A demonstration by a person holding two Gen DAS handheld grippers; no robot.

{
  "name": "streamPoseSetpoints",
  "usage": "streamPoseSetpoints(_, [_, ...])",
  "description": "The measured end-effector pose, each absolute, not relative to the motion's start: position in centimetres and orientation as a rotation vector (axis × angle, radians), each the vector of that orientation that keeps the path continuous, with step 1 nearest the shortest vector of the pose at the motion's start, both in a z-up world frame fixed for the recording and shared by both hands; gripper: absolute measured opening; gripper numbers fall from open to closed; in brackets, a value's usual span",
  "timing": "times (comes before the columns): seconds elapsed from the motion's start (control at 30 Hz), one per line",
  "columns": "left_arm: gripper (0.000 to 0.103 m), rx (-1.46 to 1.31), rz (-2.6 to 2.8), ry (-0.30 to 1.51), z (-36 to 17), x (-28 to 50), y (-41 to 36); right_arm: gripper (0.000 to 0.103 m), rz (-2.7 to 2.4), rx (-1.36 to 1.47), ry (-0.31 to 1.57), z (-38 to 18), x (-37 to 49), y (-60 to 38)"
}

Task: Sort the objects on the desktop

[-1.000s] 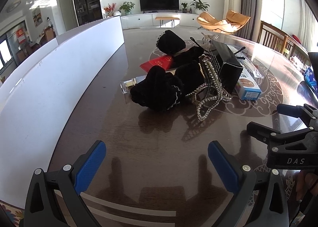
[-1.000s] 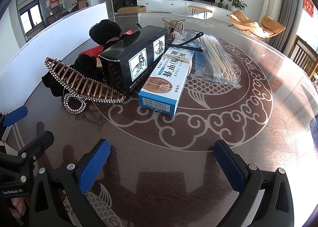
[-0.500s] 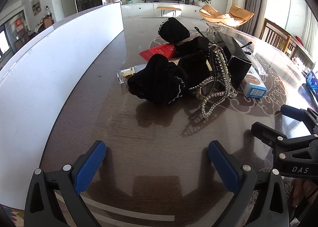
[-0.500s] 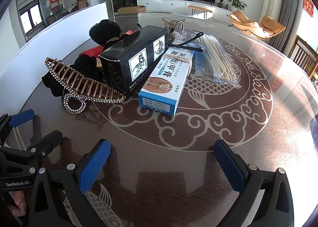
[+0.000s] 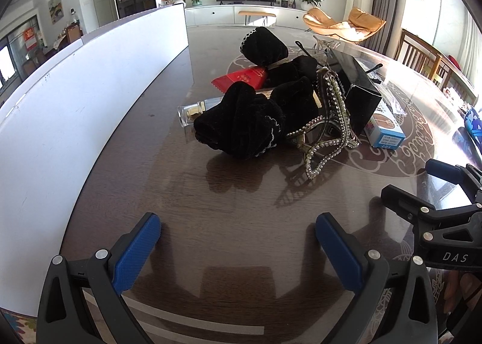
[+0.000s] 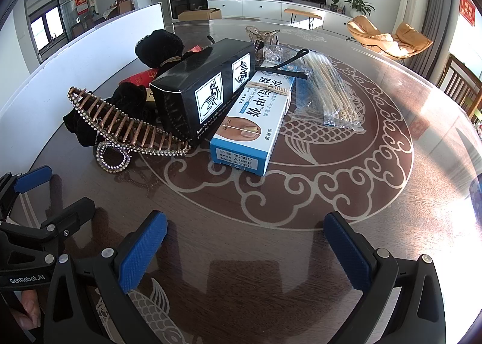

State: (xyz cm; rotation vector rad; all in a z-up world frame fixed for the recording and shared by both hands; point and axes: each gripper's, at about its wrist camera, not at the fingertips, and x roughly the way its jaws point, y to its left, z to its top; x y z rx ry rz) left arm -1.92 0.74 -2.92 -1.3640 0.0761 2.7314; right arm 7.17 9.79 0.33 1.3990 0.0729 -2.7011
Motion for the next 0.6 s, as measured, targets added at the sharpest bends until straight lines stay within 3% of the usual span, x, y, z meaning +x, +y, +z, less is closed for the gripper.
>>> streamPoseSetpoints(0.6, [0.103,-1.361,2.728,0.074,-2.77,-1.76,0.76,0.103,-2.703,1.397,0.078,0.34,7.22,9.78])
